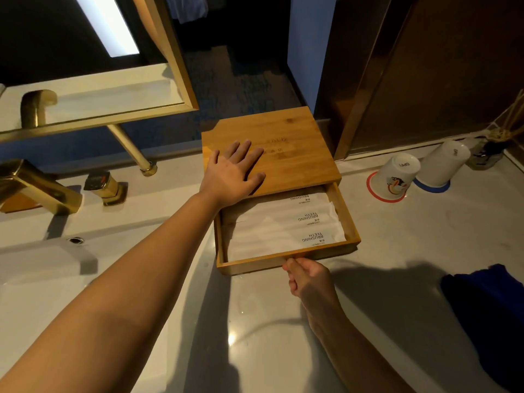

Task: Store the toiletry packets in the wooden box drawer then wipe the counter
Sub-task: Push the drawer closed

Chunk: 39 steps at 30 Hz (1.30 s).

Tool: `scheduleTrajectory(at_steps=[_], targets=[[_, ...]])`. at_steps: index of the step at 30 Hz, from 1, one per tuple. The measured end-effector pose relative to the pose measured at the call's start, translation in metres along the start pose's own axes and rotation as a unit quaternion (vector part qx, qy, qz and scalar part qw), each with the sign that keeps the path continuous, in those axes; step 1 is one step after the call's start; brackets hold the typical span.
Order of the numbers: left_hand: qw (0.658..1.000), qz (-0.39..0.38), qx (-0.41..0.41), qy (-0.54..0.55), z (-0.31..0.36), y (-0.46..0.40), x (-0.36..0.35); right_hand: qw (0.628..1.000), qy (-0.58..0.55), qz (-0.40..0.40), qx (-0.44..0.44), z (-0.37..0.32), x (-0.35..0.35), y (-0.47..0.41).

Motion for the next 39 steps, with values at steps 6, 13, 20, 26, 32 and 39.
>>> scheduleTrajectory(at_steps=[6,13,20,26,32,39], targets=[[1.0,-0.008,0.001,-0.007,-0.001,0.0,-0.002,0.999,0.004,0.032,-0.007,-0.023,-0.007,-0.047],[1.0,-0.008,-0.001,-0.011,0.0,0.001,0.0,0.999,0.025,0.026,0.025,-0.048,-0.023,-0.091],[1.0,-0.002,-0.003,-0.014,0.0,0.0,-0.001,0.999,-0.01,0.012,0.049,-0.058,-0.029,-0.107],[1.0,0.007,-0.006,-0.02,0.0,0.0,-0.002,0.999,0.027,0.012,0.042,-0.054,-0.028,-0.112],[1.0,0.006,-0.001,0.009,0.0,0.002,0.002,0.997,0.057,-0.018,0.042,-0.062,-0.024,-0.103],[0.99,-0.101,0.039,-0.09,0.013,0.0,0.014,0.987,0.147,-0.066,0.016,-0.078,0.003,-0.072]])
Point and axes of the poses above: each hand's wrist, its own y-axis away from the middle knuckle, its own x-axis out of the back of the hand, z = x × y, the point moved 6 cm from there along -y, towards the middle knuckle, and after that the axes turned 1 degree about x, right-handed, at the moved point
